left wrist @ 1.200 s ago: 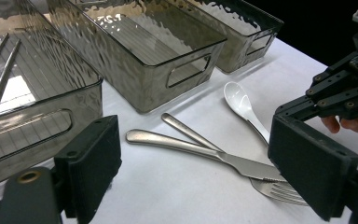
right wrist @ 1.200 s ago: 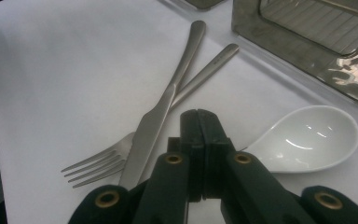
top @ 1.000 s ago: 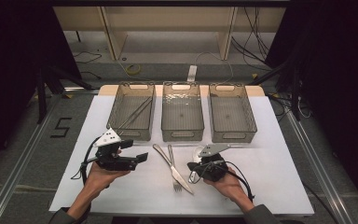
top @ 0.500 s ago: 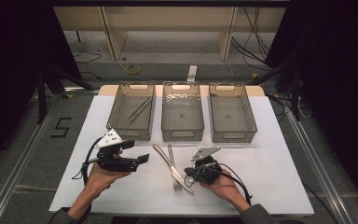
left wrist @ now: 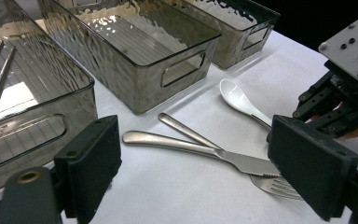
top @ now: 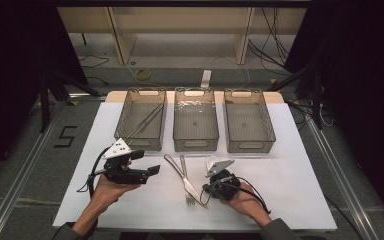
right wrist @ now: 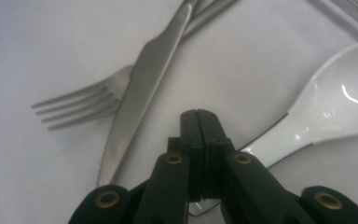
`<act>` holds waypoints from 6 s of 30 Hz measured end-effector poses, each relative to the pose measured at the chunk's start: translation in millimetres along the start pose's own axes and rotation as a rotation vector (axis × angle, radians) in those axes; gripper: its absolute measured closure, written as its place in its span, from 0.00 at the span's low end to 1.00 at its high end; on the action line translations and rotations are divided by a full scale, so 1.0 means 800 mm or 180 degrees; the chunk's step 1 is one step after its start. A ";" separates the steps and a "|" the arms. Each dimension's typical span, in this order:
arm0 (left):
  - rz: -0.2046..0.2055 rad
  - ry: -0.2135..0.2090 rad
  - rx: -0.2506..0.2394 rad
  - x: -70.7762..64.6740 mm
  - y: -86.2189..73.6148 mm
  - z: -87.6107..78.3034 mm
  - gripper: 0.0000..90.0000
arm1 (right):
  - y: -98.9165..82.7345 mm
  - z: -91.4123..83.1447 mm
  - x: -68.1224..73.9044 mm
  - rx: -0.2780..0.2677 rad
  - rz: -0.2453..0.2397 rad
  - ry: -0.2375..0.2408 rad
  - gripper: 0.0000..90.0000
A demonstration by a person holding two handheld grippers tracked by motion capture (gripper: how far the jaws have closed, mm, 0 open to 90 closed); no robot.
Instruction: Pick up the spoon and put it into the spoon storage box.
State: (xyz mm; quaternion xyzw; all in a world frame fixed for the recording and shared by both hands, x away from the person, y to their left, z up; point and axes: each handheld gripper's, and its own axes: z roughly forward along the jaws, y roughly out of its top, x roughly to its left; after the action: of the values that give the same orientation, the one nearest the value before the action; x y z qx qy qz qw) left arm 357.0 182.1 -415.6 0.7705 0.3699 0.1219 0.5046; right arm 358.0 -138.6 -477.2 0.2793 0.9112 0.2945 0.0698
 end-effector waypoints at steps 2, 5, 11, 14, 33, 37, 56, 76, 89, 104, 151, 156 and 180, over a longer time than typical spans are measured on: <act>0.0000 0.0003 0.0000 0.000 0.000 0.000 0.18 | -0.004 -0.004 -0.003 0.0045 0.0004 -0.0015 1.00; 0.0007 0.0009 0.0002 0.000 0.000 0.000 0.18 | -0.007 -0.009 -0.009 0.0099 0.0017 -0.0073 1.00; 0.0003 0.0017 -0.0011 0.000 0.001 0.000 0.18 | -0.012 -0.018 -0.019 0.0178 -0.0022 -0.0225 1.00; 0.0023 0.0025 -0.0053 -0.002 0.001 -0.001 0.18 | -0.014 -0.022 -0.026 0.0208 -0.0004 -0.0312 1.00; 0.0009 0.0059 -0.0124 0.000 0.002 -0.003 0.18 | -0.015 -0.049 -0.051 0.0044 0.0130 -0.0456 0.96; 0.0014 0.0060 -0.0114 -0.001 0.002 -0.002 0.18 | -0.010 -0.063 -0.056 -0.0038 0.0216 -0.0450 0.77; 0.0020 0.0075 -0.0106 0.000 0.002 -0.002 0.18 | 0.010 -0.038 -0.079 0.0468 0.0276 -0.0200 0.48; 0.0018 0.0081 -0.0093 0.000 0.002 -0.001 0.18 | 0.017 -0.018 -0.077 0.0850 0.0079 -0.0218 0.83; 0.0023 0.0094 -0.0086 0.001 0.002 -0.001 0.18 | 0.021 -0.018 -0.076 0.0878 0.0063 -0.0230 0.85; 0.0009 0.0134 -0.0075 0.001 0.002 -0.001 0.18 | 0.027 -0.050 -0.083 0.0516 0.0211 -0.0128 0.85; 0.0009 0.0147 -0.0111 0.003 0.001 -0.002 0.18 | 0.193 -0.059 -0.144 -0.0192 0.0358 -0.0468 0.85; 0.0005 0.0145 -0.0105 0.003 0.001 -0.001 0.18 | 0.202 -0.052 -0.153 -0.0183 0.0475 -0.0529 0.85; 0.0014 0.0147 -0.0112 0.002 0.002 0.000 0.18 | 0.215 0.002 -0.155 0.0087 0.0631 -0.0640 0.85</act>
State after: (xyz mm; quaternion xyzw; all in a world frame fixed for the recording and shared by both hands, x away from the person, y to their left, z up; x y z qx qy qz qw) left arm 358.7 182.8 -414.8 0.7593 0.3775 0.1473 0.5092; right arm 542.7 -90.4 -384.1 0.3970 0.8715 0.2580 0.1276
